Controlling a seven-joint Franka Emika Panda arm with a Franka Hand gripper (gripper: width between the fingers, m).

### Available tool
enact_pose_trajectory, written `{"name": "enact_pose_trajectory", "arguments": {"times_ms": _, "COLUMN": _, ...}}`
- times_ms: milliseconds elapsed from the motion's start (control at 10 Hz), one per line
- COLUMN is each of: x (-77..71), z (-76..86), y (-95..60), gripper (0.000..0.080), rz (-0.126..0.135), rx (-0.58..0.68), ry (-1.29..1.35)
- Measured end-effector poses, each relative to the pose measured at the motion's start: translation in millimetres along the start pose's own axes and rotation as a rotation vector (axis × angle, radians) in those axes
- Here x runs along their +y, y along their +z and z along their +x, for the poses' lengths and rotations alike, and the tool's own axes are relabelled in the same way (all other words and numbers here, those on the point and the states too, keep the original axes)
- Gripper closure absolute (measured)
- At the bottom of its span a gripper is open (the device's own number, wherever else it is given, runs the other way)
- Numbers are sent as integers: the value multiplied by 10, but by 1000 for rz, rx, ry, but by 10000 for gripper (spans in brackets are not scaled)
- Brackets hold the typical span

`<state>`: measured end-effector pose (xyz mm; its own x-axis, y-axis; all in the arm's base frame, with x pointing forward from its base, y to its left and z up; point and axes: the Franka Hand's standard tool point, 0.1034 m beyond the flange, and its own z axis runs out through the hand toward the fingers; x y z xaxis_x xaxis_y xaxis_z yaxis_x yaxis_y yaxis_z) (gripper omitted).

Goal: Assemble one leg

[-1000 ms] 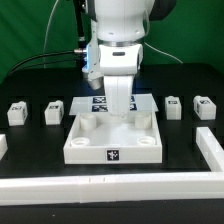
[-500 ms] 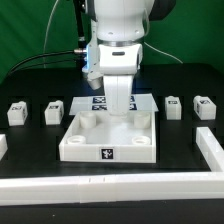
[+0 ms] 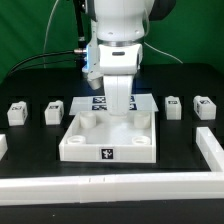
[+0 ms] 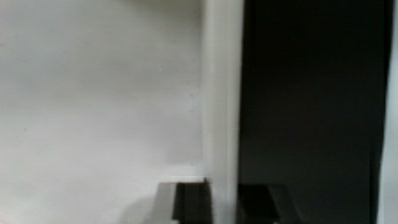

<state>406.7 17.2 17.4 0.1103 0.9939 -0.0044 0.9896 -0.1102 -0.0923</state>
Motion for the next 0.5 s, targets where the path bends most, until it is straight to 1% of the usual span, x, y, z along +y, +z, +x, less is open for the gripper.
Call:
{"name": "enact_pose_trajectory", "arguments": {"times_ms": 200, "x": 55, "z": 107, "y": -7, "gripper": 739, "rz": -8, "rx": 5, "ry": -17}}
{"name": "enact_pose_trajectory", "arguments": {"times_ms": 400, "x": 155, "z": 329, "y": -16, "gripper": 739, "rz": -21, "rx": 13, "ry": -34}}
{"name": "enact_pose_trajectory", "arguments": {"times_ms": 500, "x": 218, "z": 410, "y": -25, "gripper": 739, "rz": -29, "rx": 17, "ry": -39}}
